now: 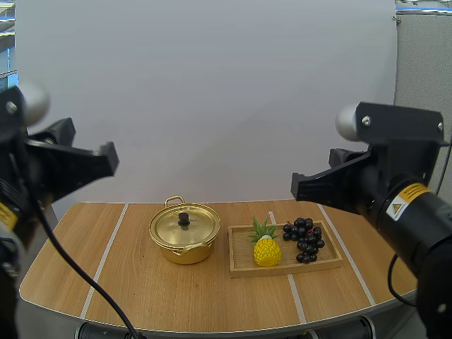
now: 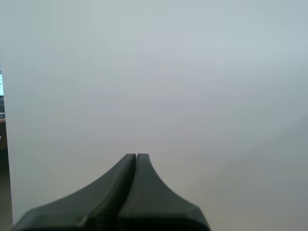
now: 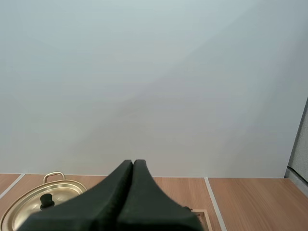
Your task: Open the pot, put the grape inside, and close it
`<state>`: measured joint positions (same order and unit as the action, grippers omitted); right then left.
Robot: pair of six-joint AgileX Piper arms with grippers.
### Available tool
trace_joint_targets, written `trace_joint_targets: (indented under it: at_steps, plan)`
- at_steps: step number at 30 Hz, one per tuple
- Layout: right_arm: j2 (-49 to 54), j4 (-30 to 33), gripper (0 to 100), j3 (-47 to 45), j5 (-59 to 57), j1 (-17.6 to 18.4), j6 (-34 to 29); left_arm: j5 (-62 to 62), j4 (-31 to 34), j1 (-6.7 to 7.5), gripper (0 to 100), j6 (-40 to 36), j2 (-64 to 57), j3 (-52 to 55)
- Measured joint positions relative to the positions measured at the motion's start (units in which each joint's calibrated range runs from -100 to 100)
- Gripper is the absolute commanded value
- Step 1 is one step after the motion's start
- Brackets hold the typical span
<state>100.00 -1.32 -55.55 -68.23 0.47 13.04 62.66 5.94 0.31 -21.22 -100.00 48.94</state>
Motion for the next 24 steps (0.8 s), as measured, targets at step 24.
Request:
trace_joint_targets:
  at_steps: [24]
  plan:
    - [-13.96, 1.94, 0, 7.34, -17.51, 0.0, 0.0, 10.12, 0.0, 0.0, 1, 7.75, 13.93, -4.15]
